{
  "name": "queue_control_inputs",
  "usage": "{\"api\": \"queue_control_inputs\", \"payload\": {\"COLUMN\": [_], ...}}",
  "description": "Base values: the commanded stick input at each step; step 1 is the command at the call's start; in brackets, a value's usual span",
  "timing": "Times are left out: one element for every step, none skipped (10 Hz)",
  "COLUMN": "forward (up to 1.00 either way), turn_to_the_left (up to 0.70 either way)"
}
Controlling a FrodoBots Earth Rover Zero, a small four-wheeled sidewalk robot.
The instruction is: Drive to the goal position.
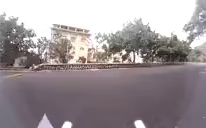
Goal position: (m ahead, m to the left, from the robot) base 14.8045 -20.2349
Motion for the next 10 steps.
{"api": "queue_control_inputs", "payload": {"forward": [0.0,0.0,0.0,0.0,0.0,0.0,0.0,0.0,0.0,0.0], "turn_to_the_left": [-0.7,-0.7,-0.7,-0.7,-0.7,-0.7,-0.7,-0.7,-0.7,-0.06]}}
